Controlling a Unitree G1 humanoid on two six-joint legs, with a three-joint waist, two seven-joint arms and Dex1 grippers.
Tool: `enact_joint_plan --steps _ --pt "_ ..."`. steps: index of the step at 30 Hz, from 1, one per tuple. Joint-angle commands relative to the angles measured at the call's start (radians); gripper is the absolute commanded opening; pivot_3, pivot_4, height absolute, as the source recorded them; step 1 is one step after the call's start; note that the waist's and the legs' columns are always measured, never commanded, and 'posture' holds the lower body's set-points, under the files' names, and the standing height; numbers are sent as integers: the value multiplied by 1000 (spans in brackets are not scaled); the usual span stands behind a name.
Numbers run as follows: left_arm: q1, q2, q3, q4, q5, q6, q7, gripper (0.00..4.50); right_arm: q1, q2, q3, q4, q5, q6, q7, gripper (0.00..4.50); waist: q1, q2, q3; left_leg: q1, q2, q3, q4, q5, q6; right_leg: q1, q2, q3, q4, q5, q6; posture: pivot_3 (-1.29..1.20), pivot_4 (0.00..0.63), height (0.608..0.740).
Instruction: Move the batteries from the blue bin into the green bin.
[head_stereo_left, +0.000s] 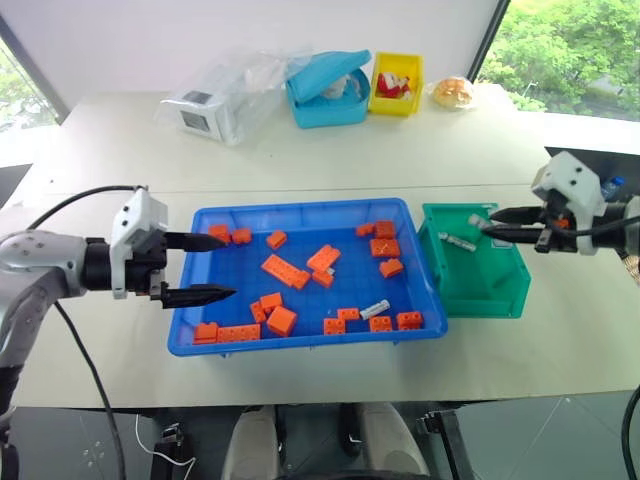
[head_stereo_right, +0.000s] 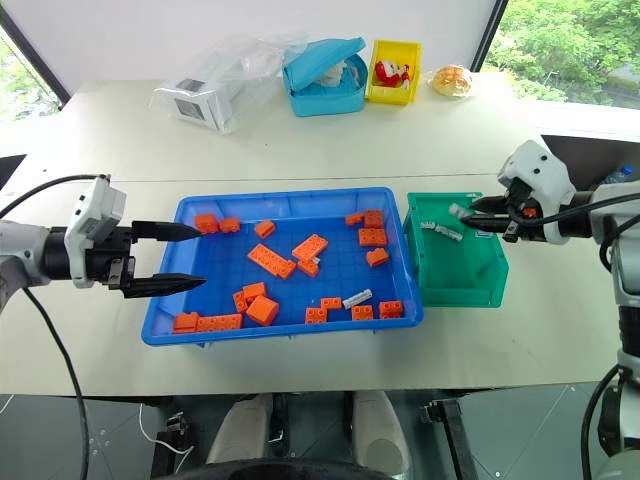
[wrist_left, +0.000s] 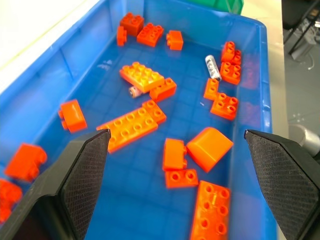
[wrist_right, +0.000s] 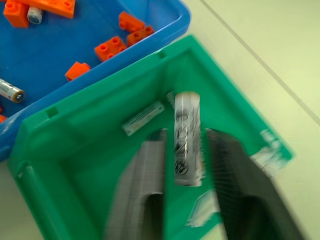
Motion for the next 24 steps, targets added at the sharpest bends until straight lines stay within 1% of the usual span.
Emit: enact_joint_plan --steps 1,3,6,9,11,13,17,24 --pt "-30 1 -12 11 14 -22 -18 4500 -50 0 -11 -49 40 -4 -54 3370 -3 0 0 0 0 0 0 0 0 0 0 0 0 0 0 0 150 736" --pt "-39 -2 -17 17 20 -26 -23 4500 -113 23 17 -73 87 19 -56 3424 -9 0 0 0 0 1 0 0 0 0 0 1 0 0 0 0 150 736" --pt "-41 -5 -17 14 24 -25 -22 4500 -187 88 101 -139 137 23 -53 3424 -10 0 0 0 0 0 0 0 0 -1 1 1 0 0 0 0 150 736" --pt "-39 -7 -15 5 23 -22 -16 4500 -240 162 230 -160 124 -56 -33 3424 -9 0 0 0 0 -1 -1 0 0 -1 1 1 0 0 0 0 150 736" --pt "-37 -7 -11 1 22 -20 -14 4500 -282 208 334 -112 79 -163 6 3424 -5 0 0 -1 0 -1 -1 0 0 -1 1 1 0 0 0 0 150 736" --pt "-37 -6 -8 -1 22 -19 -12 4500 -335 248 429 -14 30 -304 70 3424 -4 0 0 -1 0 0 0 0 0 -1 0 1 0 0 0 0 150 736" --pt "-26 1 14 -19 14 -7 0 4500 -487 345 586 295 -101 -608 157 3424 -1 -1 1 -2 -1 0 2 0 0 0 -1 1 0 0 0 0 150 736" --pt "59 -1 94 -111 -20 33 62 4500 -696 517 698 781 -227 -978 245 3424 -9 -2 1 -3 0 0 2 0 0 -1 0 0 0 0 1 0 150 736"
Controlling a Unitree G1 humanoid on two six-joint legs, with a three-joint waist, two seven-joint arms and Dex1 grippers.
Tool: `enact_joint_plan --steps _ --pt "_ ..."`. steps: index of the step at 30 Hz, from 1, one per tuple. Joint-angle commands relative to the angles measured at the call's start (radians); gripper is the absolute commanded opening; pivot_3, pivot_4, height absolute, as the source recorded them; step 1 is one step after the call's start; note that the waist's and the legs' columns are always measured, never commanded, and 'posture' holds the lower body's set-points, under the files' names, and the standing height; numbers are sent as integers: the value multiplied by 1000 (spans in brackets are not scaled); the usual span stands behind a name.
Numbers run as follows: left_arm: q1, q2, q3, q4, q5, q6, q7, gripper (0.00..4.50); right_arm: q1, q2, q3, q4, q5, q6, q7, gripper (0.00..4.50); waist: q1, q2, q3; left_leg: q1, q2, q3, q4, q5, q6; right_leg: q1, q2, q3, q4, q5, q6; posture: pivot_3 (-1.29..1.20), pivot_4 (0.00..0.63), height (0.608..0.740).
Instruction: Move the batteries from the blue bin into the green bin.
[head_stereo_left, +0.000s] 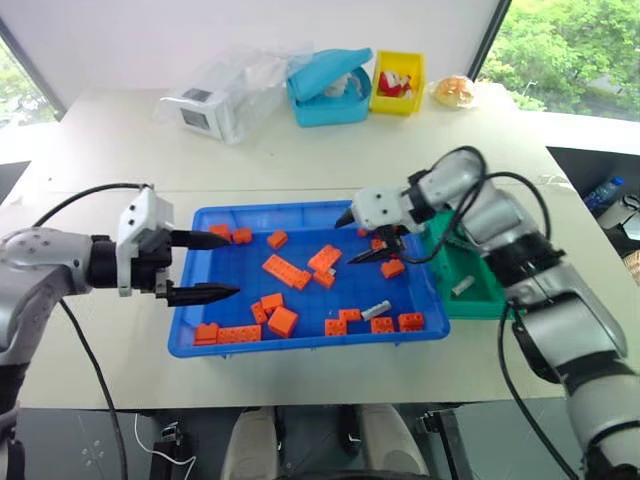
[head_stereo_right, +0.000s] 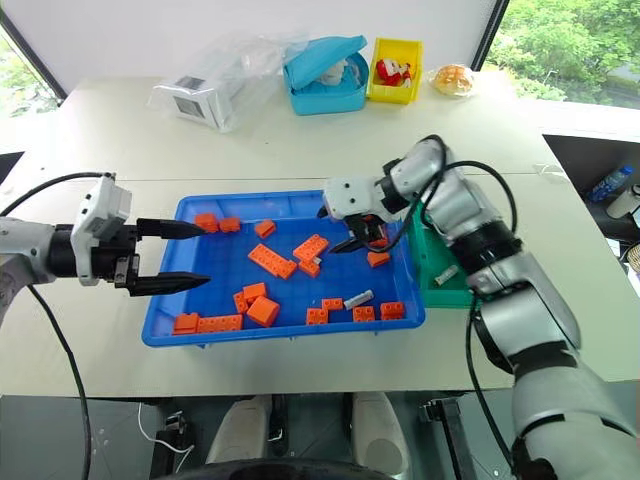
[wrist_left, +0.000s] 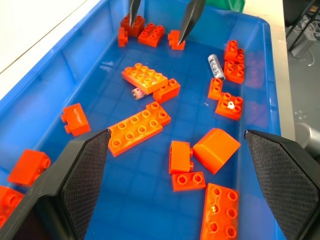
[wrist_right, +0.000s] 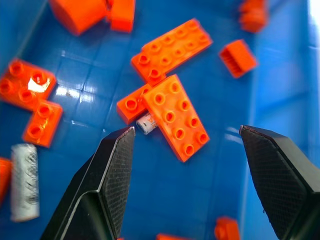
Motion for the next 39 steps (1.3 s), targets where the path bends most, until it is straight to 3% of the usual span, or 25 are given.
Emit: enact_joint_plan --steps 1,7,12,16,23,26,29,39 --pt "54 7 94 -80 -38 27 43 4500 -104 71 35 219 -69 -210 35 3424 -3 0 0 0 0 0 0 0 0 0 0 0 0 0 0 0 150 736" --pt "152 5 196 -165 -79 69 100 4500 -228 179 64 516 -179 -419 -7 3424 -3 0 0 0 0 0 0 0 0 0 0 0 1 0 0 0 150 736" --pt "214 1 257 -214 -106 92 135 4500 -276 236 61 628 -243 -487 -52 3424 -2 0 0 1 0 0 0 0 0 0 -1 0 1 0 0 0 150 736" --pt "248 2 285 -240 -125 102 153 4500 -278 258 62 660 -281 -535 -72 4466 -2 0 0 1 0 0 0 0 0 0 -1 0 1 0 0 0 150 736" --pt "238 10 283 -237 -144 106 175 4500 -262 284 68 693 -341 -557 -112 4466 -3 0 0 3 0 0 0 0 0 3 -1 0 2 0 0 0 150 736" --pt "218 12 265 -228 -146 103 181 4500 -262 294 59 704 -351 -540 -140 3625 -4 0 0 4 0 0 0 0 0 4 -1 0 2 0 -1 0 150 736" --pt "196 11 249 -215 -143 101 181 4500 -259 294 51 706 -356 -536 -161 2149 -4 0 0 5 0 -1 0 0 0 5 -1 0 2 0 -1 0 150 736" --pt "140 6 180 -167 -115 71 162 4500 -273 252 -40 659 -269 -534 -31 2149 -3 0 0 4 0 -1 0 0 0 5 -1 0 1 0 0 0 150 736"
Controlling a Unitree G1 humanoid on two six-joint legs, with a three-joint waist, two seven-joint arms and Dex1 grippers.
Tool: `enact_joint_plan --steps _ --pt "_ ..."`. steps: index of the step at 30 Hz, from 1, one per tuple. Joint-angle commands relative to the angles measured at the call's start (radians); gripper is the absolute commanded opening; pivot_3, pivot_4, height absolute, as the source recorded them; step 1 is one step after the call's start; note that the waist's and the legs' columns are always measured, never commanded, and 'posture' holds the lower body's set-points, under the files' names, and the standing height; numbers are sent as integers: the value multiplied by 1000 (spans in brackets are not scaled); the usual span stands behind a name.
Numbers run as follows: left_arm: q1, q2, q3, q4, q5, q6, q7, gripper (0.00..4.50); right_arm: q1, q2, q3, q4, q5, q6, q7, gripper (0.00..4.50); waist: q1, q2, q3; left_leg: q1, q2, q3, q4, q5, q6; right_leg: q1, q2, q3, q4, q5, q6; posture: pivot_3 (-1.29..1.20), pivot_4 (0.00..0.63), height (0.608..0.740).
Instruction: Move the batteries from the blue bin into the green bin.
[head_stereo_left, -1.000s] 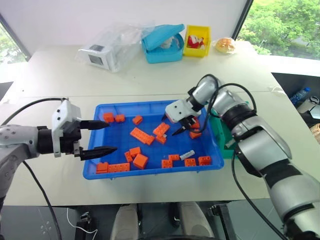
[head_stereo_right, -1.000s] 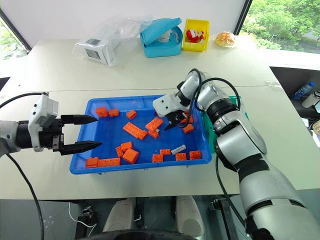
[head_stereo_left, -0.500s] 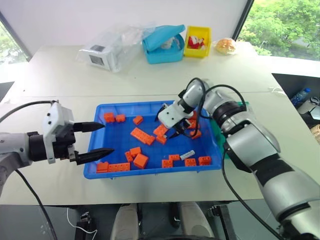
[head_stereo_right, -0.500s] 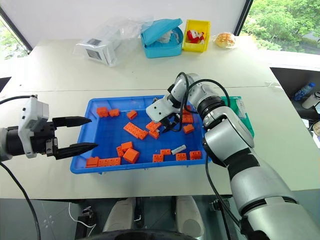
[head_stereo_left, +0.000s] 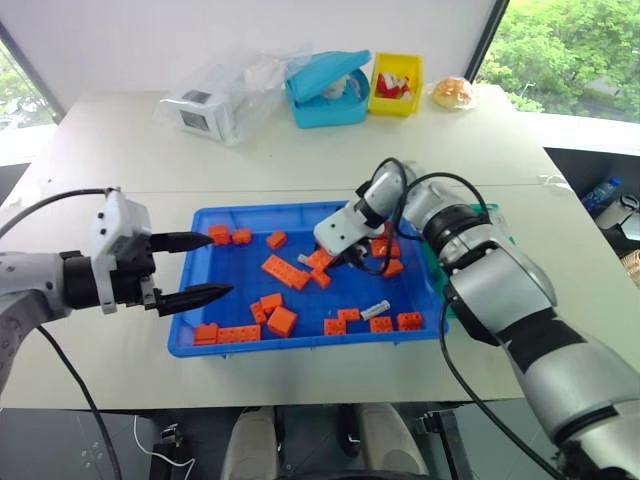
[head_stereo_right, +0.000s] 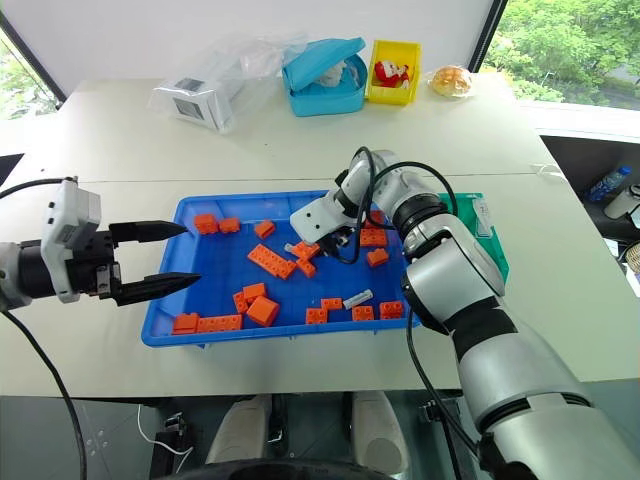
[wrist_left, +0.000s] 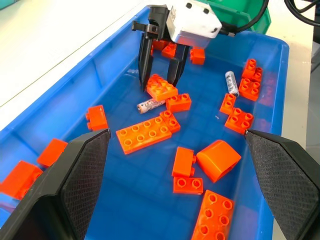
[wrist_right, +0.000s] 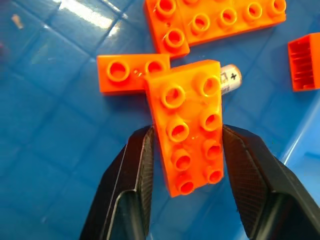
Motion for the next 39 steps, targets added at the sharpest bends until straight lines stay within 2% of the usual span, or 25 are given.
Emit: enact_joint_plan --steps 1,5,12,26,29,32,36,39 --pt "-34 6 -22 16 14 -30 -13 4500 -27 -8 -65 -55 70 15 58 2149 0 0 0 0 0 0 0 0 0 0 0 0 0 0 0 0 150 736" --pt "-72 5 -55 39 23 -42 -19 4500 -36 27 -95 -98 99 58 58 2149 -5 0 0 0 0 0 0 0 0 0 1 0 0 0 0 0 150 736" --pt "-104 17 -68 73 35 -55 -45 4500 -6 -7 -26 -72 -4 52 -4 2149 3 0 0 -1 0 0 -1 0 0 -1 0 -1 0 0 0 0 150 736" --pt "-55 10 -27 40 31 -50 -21 4500 -62 14 -24 9 -64 102 -83 2149 -1 0 0 -1 0 0 -1 0 0 -1 0 -1 0 0 0 0 150 736" --pt "-41 8 -16 29 27 -48 -14 4500 -64 18 -16 11 -76 94 -104 2988 -1 0 0 -1 0 0 -1 0 0 -1 0 -1 0 0 0 0 150 736" --pt "-24 5 -4 17 24 -46 -8 4500 -54 18 3 9 -107 66 -163 4457 -1 0 0 -1 0 0 -1 0 0 -1 0 -1 0 0 0 0 150 736" --pt "-16 7 6 12 18 -43 2 4500 -27 19 20 14 -131 65 -173 4457 -1 0 0 -1 0 0 -1 0 0 -1 0 -1 0 0 0 0 150 736" --pt "-19 10 6 16 18 -43 3 4500 -14 21 24 16 -139 69 -180 3451 -1 0 0 0 0 0 -1 0 0 0 0 -1 0 0 0 0 150 736"
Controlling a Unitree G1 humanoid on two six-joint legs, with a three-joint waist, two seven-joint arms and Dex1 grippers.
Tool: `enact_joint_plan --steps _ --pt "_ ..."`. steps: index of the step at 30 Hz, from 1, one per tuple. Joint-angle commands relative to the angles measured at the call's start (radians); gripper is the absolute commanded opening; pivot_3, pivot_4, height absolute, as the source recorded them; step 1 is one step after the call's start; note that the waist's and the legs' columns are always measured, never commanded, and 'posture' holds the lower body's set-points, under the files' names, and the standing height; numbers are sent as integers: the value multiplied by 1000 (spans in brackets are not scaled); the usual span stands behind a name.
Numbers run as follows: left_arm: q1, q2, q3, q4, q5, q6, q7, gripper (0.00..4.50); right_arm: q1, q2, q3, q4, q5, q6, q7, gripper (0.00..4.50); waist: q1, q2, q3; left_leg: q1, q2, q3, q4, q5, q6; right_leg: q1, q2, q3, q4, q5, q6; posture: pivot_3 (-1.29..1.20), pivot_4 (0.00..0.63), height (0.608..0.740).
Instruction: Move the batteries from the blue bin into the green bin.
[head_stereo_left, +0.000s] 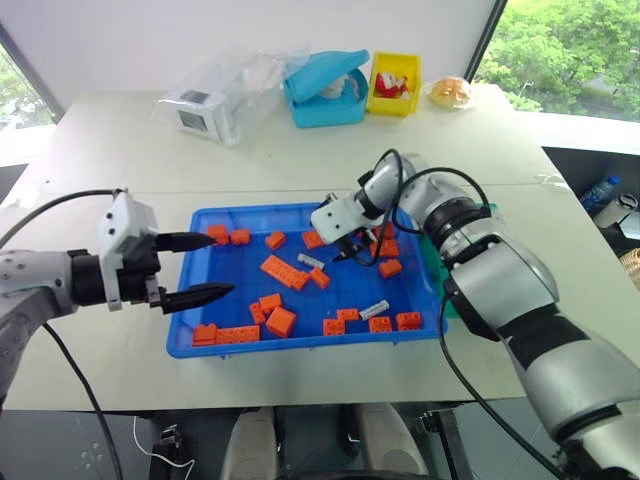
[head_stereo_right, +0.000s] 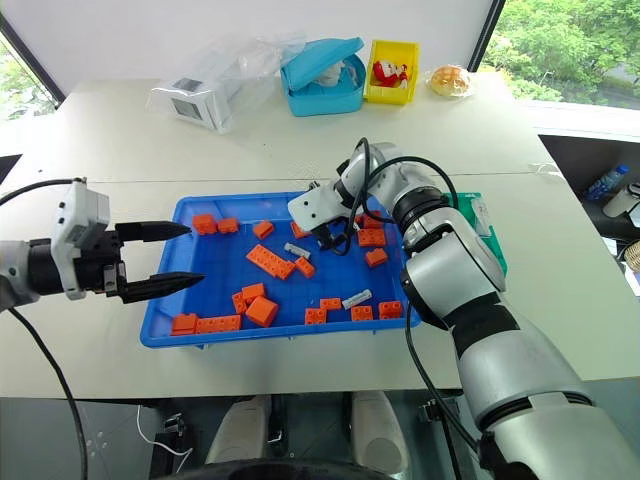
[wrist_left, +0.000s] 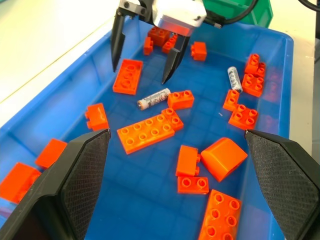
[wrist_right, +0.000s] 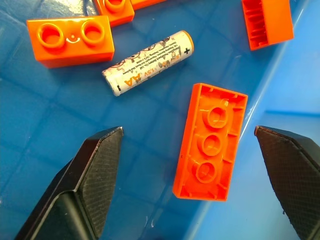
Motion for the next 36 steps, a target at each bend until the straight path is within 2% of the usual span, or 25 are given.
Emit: enact_joint_plan --steps 1,5,15,16,17,24,26,29,36 --pt "-7 8 36 -12 -9 -7 4 4500 19 8 15 3 -19 0 -9 2985 0 0 0 0 0 0 0 0 0 0 0 0 0 0 0 0 150 736" --pt "-29 9 19 2 -3 -11 2 4500 27 7 14 1 -19 11 -24 923 0 0 0 0 0 0 0 0 0 0 0 0 0 0 0 0 150 736" --pt "-74 3 -24 30 12 -23 -9 4500 49 -6 15 -9 -22 5 -29 923 0 -1 0 0 0 0 0 0 0 1 0 0 0 0 0 0 150 736" --pt "-77 2 -26 32 14 -24 -10 4500 51 -8 15 -10 -22 2 -27 346 0 -1 0 0 0 -1 0 0 0 1 0 0 0 0 0 0 150 736" --pt "-80 2 -28 34 15 -25 -11 4500 52 -9 16 -11 -22 0 -26 38 0 -1 0 0 0 -1 0 0 0 1 0 0 0 0 0 0 150 736" --pt "-102 1 -47 54 25 -34 -19 4500 51 -8 2 -21 -8 3 -31 38 0 -1 -1 1 0 -1 0 0 0 2 0 0 0 0 0 0 150 736" --pt "-104 2 -49 56 26 -37 -21 4500 40 4 -27 -36 32 12 14 38 0 -1 0 1 0 -1 0 0 0 2 0 0 0 0 0 0 150 736" --pt "-106 2 -53 63 29 -43 -24 4500 16 53 -82 -80 116 48 88 38 -3 0 0 1 0 -1 0 0 0 2 0 0 0 0 0 0 150 736" --pt "-102 -6 -48 53 29 -39 -19 4500 38 253 -102 -208 186 151 45 38 -2 0 0 0 1 -1 -1 0 0 0 1 -1 0 0 0 0 150 736"
